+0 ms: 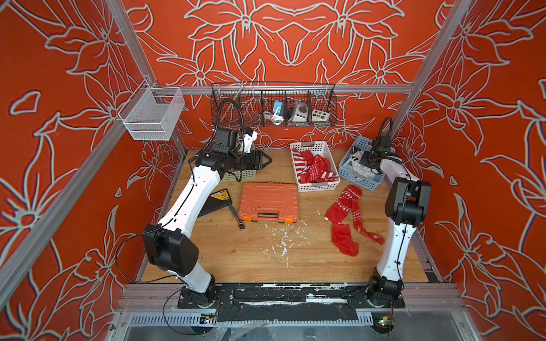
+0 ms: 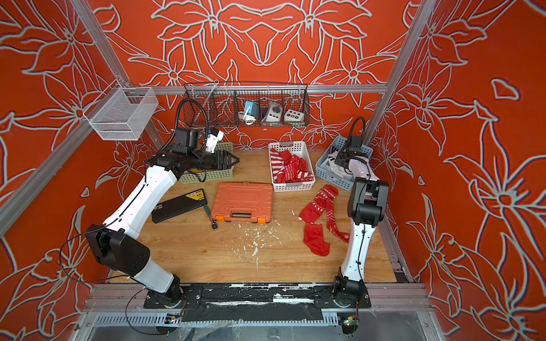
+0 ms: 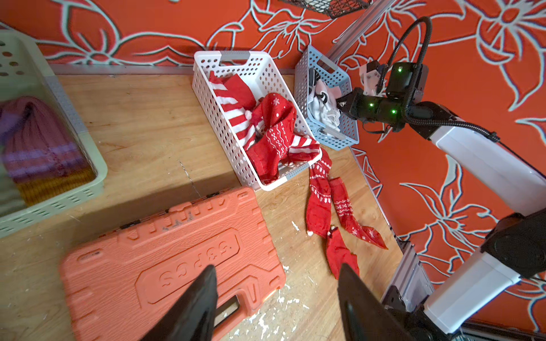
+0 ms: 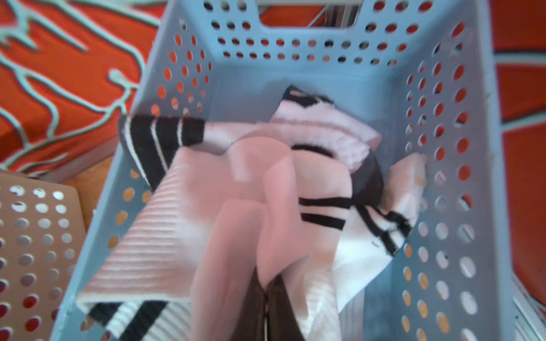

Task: Sort the socks into the basket by color
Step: Place the sock in the bin.

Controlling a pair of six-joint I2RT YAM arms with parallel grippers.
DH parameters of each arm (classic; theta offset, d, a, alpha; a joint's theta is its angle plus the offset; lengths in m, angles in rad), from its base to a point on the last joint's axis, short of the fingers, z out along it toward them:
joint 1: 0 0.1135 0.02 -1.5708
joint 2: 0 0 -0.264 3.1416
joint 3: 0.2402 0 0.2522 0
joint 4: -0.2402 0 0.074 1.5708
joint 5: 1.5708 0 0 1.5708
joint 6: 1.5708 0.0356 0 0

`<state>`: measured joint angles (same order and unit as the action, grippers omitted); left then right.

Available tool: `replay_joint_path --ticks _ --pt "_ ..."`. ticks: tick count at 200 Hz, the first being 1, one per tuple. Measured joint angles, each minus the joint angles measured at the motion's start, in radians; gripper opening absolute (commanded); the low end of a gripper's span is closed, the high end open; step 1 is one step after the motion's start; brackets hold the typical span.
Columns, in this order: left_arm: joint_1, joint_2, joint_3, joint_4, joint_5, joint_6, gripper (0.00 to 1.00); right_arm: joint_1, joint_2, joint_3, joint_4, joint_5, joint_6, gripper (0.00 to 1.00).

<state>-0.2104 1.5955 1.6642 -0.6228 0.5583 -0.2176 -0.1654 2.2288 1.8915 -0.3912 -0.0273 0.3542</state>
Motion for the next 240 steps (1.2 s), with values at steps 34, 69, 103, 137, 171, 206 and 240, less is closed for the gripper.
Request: replay_joint_path --ticks 34,69,103,137,171,206,240 --pt "-0.005 0.0 -0.001 0.027 -0.031 -0.016 0.63 -0.006 0.027 0.084 -0.05 -0.001 0.011 0.0" --pt "-0.014 0.003 -0.001 0.042 -0.068 -0.023 0.63 -0.009 0.039 0.09 -0.087 -0.014 0.032 0.0" --pt "-0.017 0.03 -0.001 0.041 -0.095 -0.039 0.63 -0.018 0.046 0.092 -0.111 -0.039 0.051 0.0" --pt "-0.019 0.062 0.0 0.04 -0.111 -0.061 0.63 -0.026 0.06 0.114 -0.131 -0.061 0.066 0.11" --pt "-0.019 0.098 0.035 0.019 -0.116 -0.068 0.63 -0.026 0.074 0.132 -0.156 -0.071 0.084 0.31" --pt "-0.019 0.113 0.062 0.009 -0.121 -0.068 0.64 -0.028 0.078 0.143 -0.171 -0.088 0.089 0.53" --pt "-0.023 0.113 0.064 0.002 -0.127 -0.066 0.64 -0.031 0.078 0.144 -0.176 -0.109 0.095 0.75"
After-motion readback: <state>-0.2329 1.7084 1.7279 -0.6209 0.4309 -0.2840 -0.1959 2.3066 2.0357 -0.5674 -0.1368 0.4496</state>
